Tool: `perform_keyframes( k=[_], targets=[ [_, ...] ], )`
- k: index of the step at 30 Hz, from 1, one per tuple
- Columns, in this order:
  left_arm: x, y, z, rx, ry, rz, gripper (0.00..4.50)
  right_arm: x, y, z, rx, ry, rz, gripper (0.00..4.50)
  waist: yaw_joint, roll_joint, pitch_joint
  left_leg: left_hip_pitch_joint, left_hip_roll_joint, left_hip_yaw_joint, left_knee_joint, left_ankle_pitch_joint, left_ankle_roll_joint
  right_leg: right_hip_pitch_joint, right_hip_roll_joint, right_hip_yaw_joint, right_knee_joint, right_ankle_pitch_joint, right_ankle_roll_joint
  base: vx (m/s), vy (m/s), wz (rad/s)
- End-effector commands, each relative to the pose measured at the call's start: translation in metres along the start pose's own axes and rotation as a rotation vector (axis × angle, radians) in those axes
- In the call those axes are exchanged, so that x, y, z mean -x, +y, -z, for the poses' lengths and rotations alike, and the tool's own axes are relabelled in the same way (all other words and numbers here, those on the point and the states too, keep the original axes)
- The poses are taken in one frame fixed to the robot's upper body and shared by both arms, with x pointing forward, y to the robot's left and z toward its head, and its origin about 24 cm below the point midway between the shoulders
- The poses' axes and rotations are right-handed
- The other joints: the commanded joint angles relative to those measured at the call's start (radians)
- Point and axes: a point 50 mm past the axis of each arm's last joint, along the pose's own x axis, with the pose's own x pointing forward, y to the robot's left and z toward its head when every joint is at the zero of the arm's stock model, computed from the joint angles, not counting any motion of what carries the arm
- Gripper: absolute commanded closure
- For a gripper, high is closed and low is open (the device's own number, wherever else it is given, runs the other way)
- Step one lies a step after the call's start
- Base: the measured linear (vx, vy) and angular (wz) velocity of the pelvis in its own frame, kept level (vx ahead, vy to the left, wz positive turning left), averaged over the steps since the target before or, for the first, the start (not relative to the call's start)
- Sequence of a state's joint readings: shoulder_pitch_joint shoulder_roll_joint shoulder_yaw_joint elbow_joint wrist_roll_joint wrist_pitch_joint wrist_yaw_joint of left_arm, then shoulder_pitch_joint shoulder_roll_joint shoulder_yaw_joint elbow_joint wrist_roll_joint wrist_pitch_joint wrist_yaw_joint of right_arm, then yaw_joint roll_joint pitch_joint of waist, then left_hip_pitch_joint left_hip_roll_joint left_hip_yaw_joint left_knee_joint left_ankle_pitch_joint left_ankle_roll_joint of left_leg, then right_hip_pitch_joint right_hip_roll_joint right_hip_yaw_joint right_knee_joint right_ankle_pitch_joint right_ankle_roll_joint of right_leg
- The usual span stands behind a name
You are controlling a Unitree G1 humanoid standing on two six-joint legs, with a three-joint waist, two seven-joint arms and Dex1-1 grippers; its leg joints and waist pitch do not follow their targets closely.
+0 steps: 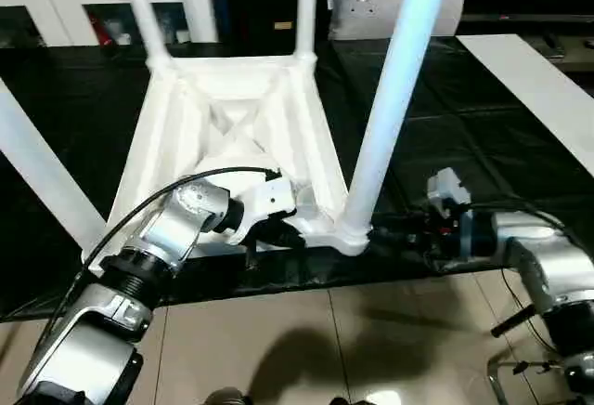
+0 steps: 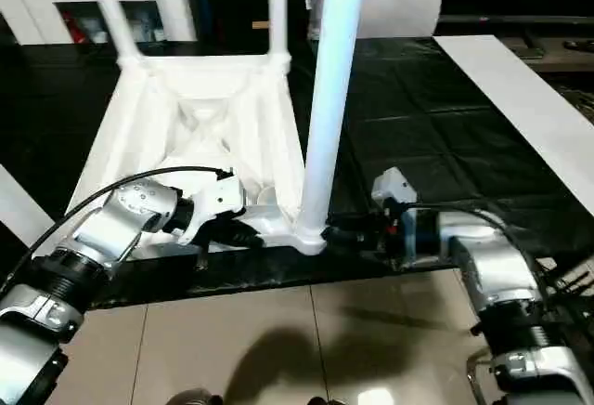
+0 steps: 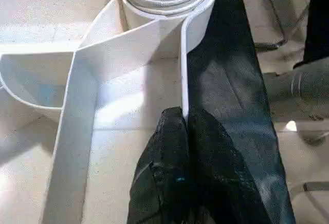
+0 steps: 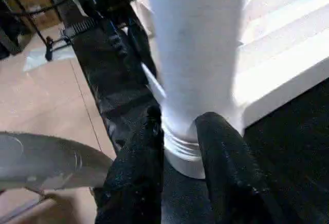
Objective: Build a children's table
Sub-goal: Rotate leg to tighten
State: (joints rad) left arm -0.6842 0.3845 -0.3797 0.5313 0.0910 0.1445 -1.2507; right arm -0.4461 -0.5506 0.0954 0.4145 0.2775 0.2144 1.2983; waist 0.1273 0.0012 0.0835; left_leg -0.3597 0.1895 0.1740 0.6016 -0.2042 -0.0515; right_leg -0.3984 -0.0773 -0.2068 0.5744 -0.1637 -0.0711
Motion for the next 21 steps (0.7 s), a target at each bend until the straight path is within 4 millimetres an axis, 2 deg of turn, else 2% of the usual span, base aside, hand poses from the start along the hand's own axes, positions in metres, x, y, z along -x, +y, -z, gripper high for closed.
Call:
perform_keyframes(
  k=[1,3,5,8,11,12,14,16,18,21],
  targets=[
    [-0.005,-0.006,-0.002,-0.052,0.027,0.074,4.50,0.006,-0.005,-0.005,0.038,0.017,0.006,2.97,0.002,-0.009,-0.081,0.001,0.062,-0.025,-0.058,-0.060,0.118,0.073,-0.104,0.088,-0.075,-0.264,-0.026,0.000,0.000,0.00],
    [-0.005,-0.006,-0.002,-0.061,0.032,0.083,4.50,0.007,-0.006,-0.007,0.048,0.017,0.008,2.67,0.006,-0.009,-0.081,0.002,0.059,-0.023,-0.058,-0.067,0.114,0.073,-0.104,0.088,-0.077,-0.279,-0.028,0.000,0.000,0.00],
    [-0.005,-0.007,-0.003,-0.071,0.031,0.095,4.50,0.005,-0.007,-0.009,0.056,0.015,-0.007,2.61,0.009,-0.011,-0.081,0.004,0.060,-0.022,-0.058,-0.070,0.113,0.073,-0.104,0.088,-0.079,-0.294,-0.023,0.000,0.000,0.00],
    [-0.005,-0.007,-0.003,-0.077,0.029,0.101,4.50,0.002,-0.008,-0.013,0.059,0.010,-0.030,2.22,0.013,-0.010,-0.082,0.006,0.064,-0.023,-0.058,-0.062,0.116,0.071,-0.104,0.089,-0.075,-0.281,-0.032,0.000,0.000,0.00],
    [-0.006,-0.008,-0.004,-0.082,0.025,0.107,4.50,-0.005,-0.005,-0.018,0.064,-0.006,-0.074,2.09,0.017,-0.009,-0.082,0.005,0.066,-0.024,-0.058,-0.059,0.117,0.071,-0.106,0.090,-0.072,-0.267,-0.042,0.000,0.000,0.00],
    [-0.006,-0.008,-0.004,-0.082,0.025,0.107,4.50,-0.005,-0.005,-0.018,0.064,-0.006,-0.074,1.86,0.016,-0.010,-0.083,0.004,0.065,-0.024,-0.058,-0.057,0.117,0.072,-0.106,0.090,-0.071,-0.265,-0.041,0.000,0.000,0.00],
    [-0.006,-0.008,-0.004,-0.085,0.025,0.112,4.50,-0.009,-0.002,-0.019,0.066,-0.007,-0.094,1.86,0.017,-0.010,-0.083,0.002,0.065,-0.024,-0.058,-0.054,0.118,0.073,-0.106,0.090,-0.070,-0.258,-0.041,0.000,0.000,0.00],
    [-0.006,-0.008,-0.004,-0.086,0.026,0.114,4.50,-0.012,-0.003,-0.019,0.099,0.001,-0.071,1.55,0.017,-0.011,-0.083,0.005,0.067,-0.025,-0.059,-0.053,0.115,0.070,-0.107,0.091,-0.070,-0.265,-0.040,0.000,0.000,0.00],
    [-0.006,-0.008,-0.003,-0.086,0.027,0.115,4.50,-0.017,-0.005,-0.019,0.102,0.015,-0.038,1.49,0.016,-0.011,-0.083,0.005,0.065,-0.025,-0.060,-0.051,0.102,0.071,-0.108,0.091,-0.071,-0.274,-0.041,0.000,0.000,0.00],
    [-0.006,-0.009,-0.003,-0.087,0.028,0.115,4.50,-0.020,-0.002,-0.020,0.090,0.005,-0.075,1.44,0.016,-0.010,-0.083,0.004,0.065,-0.024,-0.059,-0.052,0.108,0.072,-0.108,0.092,-0.070,-0.266,-0.040,0.000,0.000,0.00]
  ],
)
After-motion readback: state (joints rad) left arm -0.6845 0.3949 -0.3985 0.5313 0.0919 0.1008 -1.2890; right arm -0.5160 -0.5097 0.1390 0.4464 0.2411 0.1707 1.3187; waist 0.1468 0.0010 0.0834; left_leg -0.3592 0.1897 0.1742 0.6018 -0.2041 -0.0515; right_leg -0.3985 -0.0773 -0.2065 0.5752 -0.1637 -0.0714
